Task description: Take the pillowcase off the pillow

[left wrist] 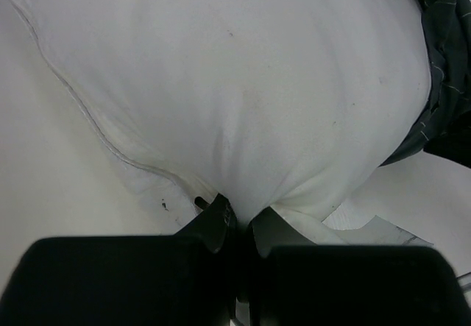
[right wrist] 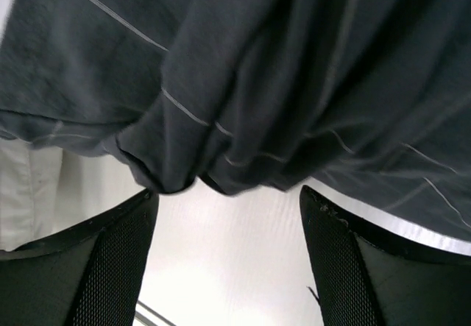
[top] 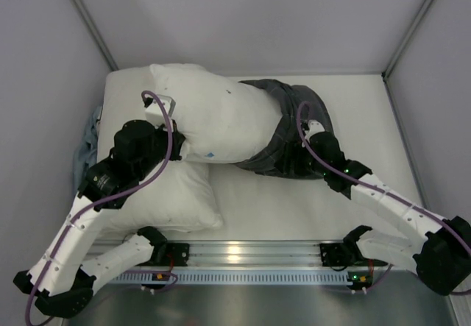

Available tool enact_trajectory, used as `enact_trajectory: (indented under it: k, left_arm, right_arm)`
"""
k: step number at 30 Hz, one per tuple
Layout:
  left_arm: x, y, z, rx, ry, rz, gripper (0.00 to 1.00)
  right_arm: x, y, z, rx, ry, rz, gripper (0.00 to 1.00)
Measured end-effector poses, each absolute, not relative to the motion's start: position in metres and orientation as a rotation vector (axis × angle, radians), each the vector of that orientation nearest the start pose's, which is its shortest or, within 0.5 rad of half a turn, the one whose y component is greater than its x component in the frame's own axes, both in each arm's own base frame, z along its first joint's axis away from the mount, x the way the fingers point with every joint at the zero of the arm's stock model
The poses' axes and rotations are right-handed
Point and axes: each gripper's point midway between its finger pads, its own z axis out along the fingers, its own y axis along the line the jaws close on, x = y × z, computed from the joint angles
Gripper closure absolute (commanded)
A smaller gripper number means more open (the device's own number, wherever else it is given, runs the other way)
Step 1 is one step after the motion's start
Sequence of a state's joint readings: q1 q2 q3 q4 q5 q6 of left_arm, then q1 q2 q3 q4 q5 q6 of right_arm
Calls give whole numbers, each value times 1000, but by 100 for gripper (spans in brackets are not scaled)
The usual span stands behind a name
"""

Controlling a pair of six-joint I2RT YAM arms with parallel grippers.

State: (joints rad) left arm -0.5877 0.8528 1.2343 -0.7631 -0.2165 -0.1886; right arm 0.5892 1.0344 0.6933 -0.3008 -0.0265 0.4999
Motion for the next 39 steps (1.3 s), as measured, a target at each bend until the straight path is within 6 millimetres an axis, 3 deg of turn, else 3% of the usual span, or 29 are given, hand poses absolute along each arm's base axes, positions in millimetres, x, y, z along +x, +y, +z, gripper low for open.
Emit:
enact_trajectory:
  k: [10, 13, 16, 17, 19, 20, 23, 31, 39]
  left_arm:
    - [234, -125, 331, 260, 1936, -330, 100]
    - [234, -127, 331, 266, 1936, -338, 100]
    - [233, -127, 331, 268, 1937, -343, 100]
    - [232, -127, 332, 269, 1937, -345, 100]
    - [231, -127, 334, 267, 1933, -349, 100]
    - [230, -126, 335, 267, 1934, -348, 100]
    - [227, -125, 342, 266, 1929, -356, 100]
    - [217, -119, 361, 264, 1919, -362, 100]
    - [205, -107, 377, 251, 1913, -340, 100]
  right_arm:
    - [266, 238, 135, -196, 2223, 801, 29]
    - [270, 242, 132, -199, 2221, 811, 37]
    - [276, 241, 127, -164, 2227, 781, 51]
    - [278, 240, 126, -149, 2231, 763, 60]
    - [286, 236, 125, -109, 2231, 712, 69]
    - [289, 234, 124, -93, 2232, 691, 82]
    - [298, 226, 121, -37, 2229, 621, 100]
    - [313, 197, 122, 97, 2183, 451, 100]
    - [324, 138, 128, 271, 2152, 367, 100]
